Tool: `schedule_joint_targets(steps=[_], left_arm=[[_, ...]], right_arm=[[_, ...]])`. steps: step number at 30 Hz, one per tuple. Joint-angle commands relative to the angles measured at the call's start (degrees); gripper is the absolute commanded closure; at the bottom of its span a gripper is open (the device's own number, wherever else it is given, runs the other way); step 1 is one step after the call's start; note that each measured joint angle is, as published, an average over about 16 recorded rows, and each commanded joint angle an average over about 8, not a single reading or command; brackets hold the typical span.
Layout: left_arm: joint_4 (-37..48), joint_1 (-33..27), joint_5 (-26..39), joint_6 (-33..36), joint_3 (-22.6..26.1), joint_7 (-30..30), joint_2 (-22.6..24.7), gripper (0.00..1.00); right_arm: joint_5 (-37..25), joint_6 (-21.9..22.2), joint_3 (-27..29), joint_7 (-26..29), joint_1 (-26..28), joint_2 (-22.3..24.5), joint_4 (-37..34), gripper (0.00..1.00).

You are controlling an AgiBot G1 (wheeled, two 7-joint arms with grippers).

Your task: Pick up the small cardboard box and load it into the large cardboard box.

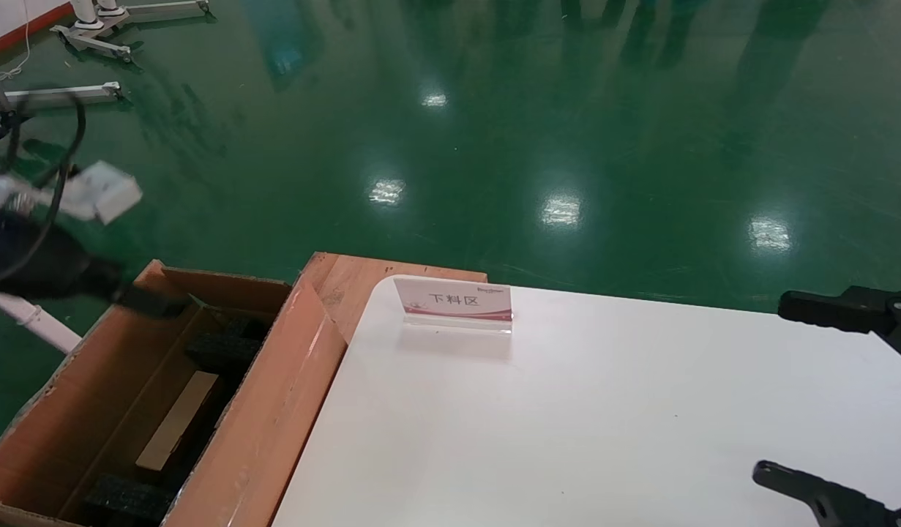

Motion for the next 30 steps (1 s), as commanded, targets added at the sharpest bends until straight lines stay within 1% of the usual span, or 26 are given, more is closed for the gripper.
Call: schedule_joint_targets(steps=[1,4,7,12,16,19,30], left_arm=[[-1.0,-1.5,-2.2,-1.0,-1.5,1.3,-0.9,0.00],[-1.3,-1.9,-5.7,-2.0,-3.0,4.1,-0.7,0.00],[-1.4,-1.9,-7.9,-2.7,-3.9,6.2,-0.3,0.00],[-1.5,-1.5,-9.1,-3.0,-4.6,7.7,0.4,0.00],[-1.3,0.8,-10.1,-2.4,-7.2,9.2,0.9,0.00],[-1.2,4.4,-11.7,-1.5,-11.4,11.6,1.6,0.00],[-0.5,21.1,-18.4,2.9,-30.7,22.3,4.5,0.00]], right_arm=[[0.0,0.0,0.0,0.0,0.0,0.0,0.0,0.00],[0.0,0.0,0.0,0.0,0.0,0.0,0.0,0.00],[0.0,0.0,0.0,0.0,0.0,0.0,0.0,0.00],[0.0,0.0,0.0,0.0,0.0,0.0,0.0,0.00],[0.0,0.0,0.0,0.0,0.0,0.0,0.0,0.00],[0.0,0.0,0.0,0.0,0.0,0.0,0.0,0.00],[0.0,0.0,-0.1,-0.1,0.0,0.0,-0.1,0.00]])
